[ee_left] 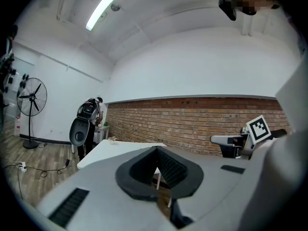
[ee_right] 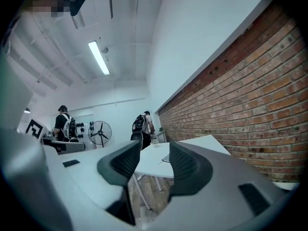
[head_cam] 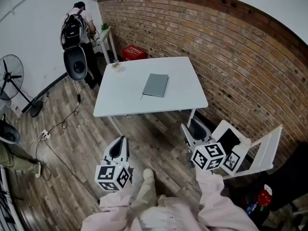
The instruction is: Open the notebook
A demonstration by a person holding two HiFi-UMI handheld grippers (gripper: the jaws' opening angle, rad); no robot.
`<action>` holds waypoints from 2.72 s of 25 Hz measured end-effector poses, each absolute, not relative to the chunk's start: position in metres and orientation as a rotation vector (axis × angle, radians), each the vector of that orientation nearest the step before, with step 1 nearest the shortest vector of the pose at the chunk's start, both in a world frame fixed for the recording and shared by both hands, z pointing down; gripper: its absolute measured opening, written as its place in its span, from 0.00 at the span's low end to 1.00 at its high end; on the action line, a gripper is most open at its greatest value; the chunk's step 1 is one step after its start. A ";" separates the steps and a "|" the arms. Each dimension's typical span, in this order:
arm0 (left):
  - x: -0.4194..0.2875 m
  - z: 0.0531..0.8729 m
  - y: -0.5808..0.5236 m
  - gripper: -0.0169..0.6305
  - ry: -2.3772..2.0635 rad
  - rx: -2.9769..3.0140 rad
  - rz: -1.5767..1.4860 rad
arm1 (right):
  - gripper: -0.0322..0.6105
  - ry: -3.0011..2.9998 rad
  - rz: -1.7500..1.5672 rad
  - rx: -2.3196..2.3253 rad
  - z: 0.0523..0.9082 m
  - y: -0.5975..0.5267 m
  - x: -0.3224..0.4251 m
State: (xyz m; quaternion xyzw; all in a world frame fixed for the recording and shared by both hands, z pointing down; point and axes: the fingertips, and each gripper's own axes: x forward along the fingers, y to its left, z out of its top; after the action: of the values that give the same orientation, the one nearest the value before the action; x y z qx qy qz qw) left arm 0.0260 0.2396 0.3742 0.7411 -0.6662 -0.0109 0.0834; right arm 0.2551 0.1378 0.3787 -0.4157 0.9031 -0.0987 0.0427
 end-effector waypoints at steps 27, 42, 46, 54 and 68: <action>-0.080 0.418 0.011 0.02 -1.823 2.197 0.041 | 0.32 2.729 -0.549 -1.437 0.431 -0.070 0.157; -0.104 0.441 -0.058 0.02 -1.708 2.230 0.053 | 0.32 2.678 -0.634 -1.531 0.452 -0.127 0.131; -0.105 0.448 -0.070 0.02 -1.680 2.225 0.056 | 0.32 2.687 -0.656 -1.535 0.457 -0.134 0.126; -0.104 0.456 -0.106 0.01 -1.651 2.221 0.054 | 0.32 2.690 -0.704 -1.549 0.469 -0.166 0.125; -0.097 0.501 -0.181 0.02 -1.555 2.126 0.137 | 0.32 2.725 -1.049 -1.610 0.537 -0.235 0.119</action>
State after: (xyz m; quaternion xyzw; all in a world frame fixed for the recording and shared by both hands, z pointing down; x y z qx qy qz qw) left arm -0.0973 -0.1810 0.5010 0.7805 -0.5709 0.0501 0.2497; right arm 0.1190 -0.2349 0.5369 -0.4806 0.8135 -0.3132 -0.0962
